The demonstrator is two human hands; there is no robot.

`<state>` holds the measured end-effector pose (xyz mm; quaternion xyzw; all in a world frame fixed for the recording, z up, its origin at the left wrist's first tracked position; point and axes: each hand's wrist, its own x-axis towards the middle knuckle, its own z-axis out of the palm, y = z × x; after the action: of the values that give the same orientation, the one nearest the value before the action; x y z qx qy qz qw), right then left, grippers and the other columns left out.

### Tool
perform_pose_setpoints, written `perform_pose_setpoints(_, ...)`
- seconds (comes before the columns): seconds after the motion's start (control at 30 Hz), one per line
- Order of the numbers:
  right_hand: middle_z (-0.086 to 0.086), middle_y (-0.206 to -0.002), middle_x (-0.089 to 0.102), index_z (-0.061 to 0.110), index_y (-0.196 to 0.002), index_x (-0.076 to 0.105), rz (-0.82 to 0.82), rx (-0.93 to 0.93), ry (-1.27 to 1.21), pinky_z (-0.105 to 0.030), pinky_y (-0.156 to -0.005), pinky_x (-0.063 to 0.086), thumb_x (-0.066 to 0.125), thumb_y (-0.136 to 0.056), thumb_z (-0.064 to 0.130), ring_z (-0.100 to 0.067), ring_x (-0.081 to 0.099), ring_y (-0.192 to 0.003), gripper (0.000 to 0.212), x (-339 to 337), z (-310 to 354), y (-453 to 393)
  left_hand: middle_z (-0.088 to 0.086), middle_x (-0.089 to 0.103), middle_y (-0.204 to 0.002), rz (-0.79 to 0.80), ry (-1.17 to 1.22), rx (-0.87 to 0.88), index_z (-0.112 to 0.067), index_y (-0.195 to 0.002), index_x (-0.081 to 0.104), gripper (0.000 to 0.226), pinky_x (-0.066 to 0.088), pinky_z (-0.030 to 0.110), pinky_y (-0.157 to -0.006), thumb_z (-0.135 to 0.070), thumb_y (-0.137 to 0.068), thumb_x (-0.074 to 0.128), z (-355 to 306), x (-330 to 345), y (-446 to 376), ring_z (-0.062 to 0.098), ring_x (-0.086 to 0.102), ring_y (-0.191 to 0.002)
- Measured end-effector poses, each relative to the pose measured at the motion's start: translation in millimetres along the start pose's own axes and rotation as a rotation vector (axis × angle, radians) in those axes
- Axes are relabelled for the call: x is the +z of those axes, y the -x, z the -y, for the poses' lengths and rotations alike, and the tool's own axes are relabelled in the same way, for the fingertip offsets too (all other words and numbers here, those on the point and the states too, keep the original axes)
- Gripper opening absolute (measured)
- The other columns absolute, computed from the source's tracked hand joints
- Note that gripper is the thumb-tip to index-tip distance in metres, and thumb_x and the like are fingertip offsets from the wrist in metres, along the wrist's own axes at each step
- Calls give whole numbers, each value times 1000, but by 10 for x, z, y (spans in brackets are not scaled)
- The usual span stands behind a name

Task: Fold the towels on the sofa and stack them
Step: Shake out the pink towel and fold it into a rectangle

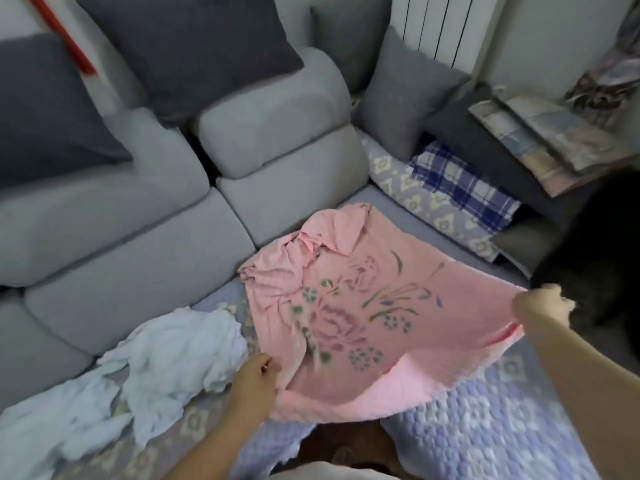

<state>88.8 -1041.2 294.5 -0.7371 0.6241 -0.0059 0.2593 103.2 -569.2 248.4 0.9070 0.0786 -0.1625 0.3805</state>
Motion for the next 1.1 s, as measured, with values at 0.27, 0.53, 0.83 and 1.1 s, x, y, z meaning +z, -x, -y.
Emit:
perform_pose_setpoints(0.27, 16, -117, 64, 26, -120, 61, 1280, -1221, 189, -22, -91, 50, 73, -80, 37, 2, 61, -106, 44, 998, -153, 2786, -5, 59, -67, -102, 26, 300, -24, -80, 58, 18, 43, 27, -61, -31, -97, 60, -500, -8, 536, 10, 56, -63)
perform_pose_setpoints(0.53, 20, -91, 74, 34, -101, 73, 782, -1024, -208, -21, -75, 53, 50, -70, 2, 2, 68, -86, 51, 999, -203, 2692, -19, 53, -131, 432, 275, 361, -51, -141, 38, 82, 50, 29, -99, -36, -74, 84, -32, -186, 354, 3, 57, -115)
perform_pose_setpoints(0.83, 7, -80, 68, 26, -83, 68, 492, -868, -219, -33, -68, 51, 53, -78, -6, -13, 62, -74, 36, 637, -10, 2993, -14, 10, -159, 421, -124, 914, -40, -155, -2, 117, 17, 30, -119, -62, -68, 72, -108, -112, -62, 10, 14, -147)
perform_pose_setpoints(1.1, 26, -73, 62, 40, -76, 59, 298, -752, -290, -11, -64, 37, 57, -90, 1, 5, 56, -71, 41, 447, -66, 3336, -14, 62, -130, 599, 267, 944, -27, -134, 61, 40, 49, 41, -101, -12, -97, 61, -245, -446, -261, 10, 58, -123)
